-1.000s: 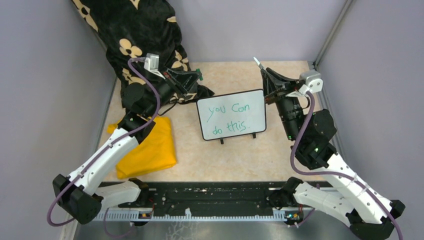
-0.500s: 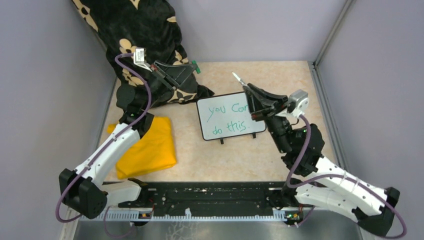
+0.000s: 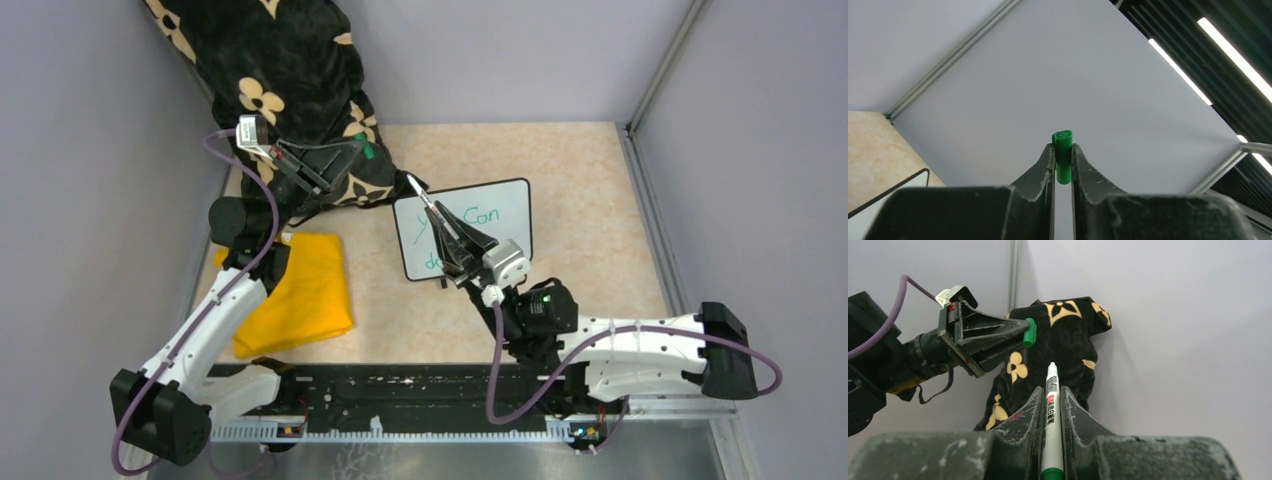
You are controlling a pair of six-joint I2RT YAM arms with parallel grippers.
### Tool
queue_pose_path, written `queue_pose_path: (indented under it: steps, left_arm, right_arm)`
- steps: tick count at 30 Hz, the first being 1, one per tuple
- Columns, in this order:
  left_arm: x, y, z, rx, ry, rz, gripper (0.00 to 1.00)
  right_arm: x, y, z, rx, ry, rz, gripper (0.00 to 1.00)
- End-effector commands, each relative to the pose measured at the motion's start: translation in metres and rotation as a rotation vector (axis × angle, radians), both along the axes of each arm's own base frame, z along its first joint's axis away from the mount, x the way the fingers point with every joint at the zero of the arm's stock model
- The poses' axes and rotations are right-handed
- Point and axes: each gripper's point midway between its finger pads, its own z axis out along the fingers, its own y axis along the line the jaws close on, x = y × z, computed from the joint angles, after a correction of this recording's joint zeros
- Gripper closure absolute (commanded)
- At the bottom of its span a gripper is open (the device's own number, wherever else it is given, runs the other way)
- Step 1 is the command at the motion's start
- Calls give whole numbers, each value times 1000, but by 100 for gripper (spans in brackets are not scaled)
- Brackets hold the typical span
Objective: Write a sentence on the whiteboard
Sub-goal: Close the whiteboard marker at the center of the board.
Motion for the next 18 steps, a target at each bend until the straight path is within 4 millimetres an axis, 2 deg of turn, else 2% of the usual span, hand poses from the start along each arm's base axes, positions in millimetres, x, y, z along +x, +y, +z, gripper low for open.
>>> queue_pose_path:
  steps: [1, 3, 8, 18]
  left_arm:
    - [-21, 0, 9, -57, -24, -105, 100]
    - [-25, -2, 4, -72, -4, -148, 100]
    - [-25, -4, -6, -98, 51, -191, 100]
    - [-21, -8, 2, -94, 41, -206, 100]
  right_arm:
    - [1, -20, 21, 134, -37, -72, 100]
    - [2, -15, 17, 139, -45, -78, 100]
    - [-4, -7, 21, 146, -71, -44, 100]
    - [-9, 17, 10, 108, -47, 11, 100]
